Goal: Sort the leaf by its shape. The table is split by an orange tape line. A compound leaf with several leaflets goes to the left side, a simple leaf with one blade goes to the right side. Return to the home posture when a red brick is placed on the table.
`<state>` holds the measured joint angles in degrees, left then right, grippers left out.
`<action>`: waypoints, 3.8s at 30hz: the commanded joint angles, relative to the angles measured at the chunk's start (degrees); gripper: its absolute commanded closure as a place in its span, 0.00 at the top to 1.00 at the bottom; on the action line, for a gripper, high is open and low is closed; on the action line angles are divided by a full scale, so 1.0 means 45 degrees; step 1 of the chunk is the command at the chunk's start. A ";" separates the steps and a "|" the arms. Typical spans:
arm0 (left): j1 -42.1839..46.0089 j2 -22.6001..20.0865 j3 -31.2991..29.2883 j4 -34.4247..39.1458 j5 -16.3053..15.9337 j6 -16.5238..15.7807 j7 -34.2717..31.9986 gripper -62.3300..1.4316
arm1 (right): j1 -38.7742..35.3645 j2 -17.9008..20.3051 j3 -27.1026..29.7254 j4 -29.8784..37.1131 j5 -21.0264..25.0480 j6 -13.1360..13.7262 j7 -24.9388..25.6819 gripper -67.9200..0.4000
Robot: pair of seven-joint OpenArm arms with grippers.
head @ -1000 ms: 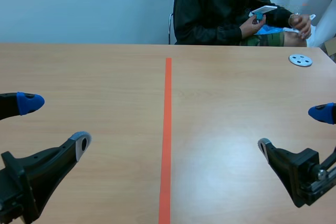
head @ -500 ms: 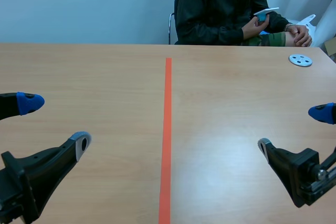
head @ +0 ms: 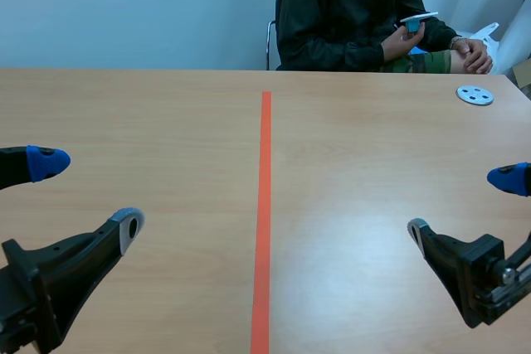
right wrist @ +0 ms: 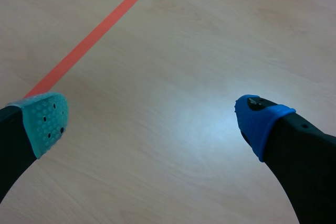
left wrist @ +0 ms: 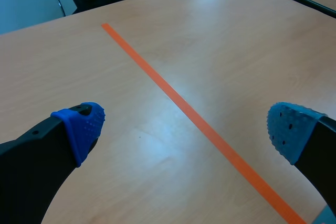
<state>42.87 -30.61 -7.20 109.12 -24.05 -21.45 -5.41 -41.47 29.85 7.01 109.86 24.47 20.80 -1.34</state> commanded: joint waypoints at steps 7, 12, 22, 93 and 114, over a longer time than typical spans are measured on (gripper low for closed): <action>-0.0049 0.0092 0.0024 0.0121 -0.0073 -0.0029 -0.0175 1.00 | 0.0151 -0.0010 0.0015 0.0141 0.0044 0.0000 0.0282 1.00; -0.0049 0.0092 0.0024 0.0121 -0.0073 -0.0029 -0.0175 1.00 | 0.0151 -0.0010 0.0015 0.0141 0.0044 0.0000 0.0282 1.00; -0.0049 0.0092 0.0024 0.0121 -0.0073 -0.0029 -0.0175 1.00 | 0.0151 -0.0010 0.0015 0.0141 0.0044 0.0000 0.0287 1.00; -0.0787 0.0092 0.0214 -0.0117 0.0908 -0.1103 0.1190 1.00 | 0.0151 -0.0010 0.0015 0.0141 0.0049 0.0000 0.0287 1.00; -0.4930 0.0738 0.3774 -0.5377 0.2322 -0.1481 0.0170 1.00 | 0.0151 -0.0010 0.0015 0.0141 0.0049 0.0000 0.0287 1.00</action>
<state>21.26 -27.75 9.54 84.07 -13.04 -27.70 -3.38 -41.47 29.85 7.01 109.86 24.47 20.80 -1.17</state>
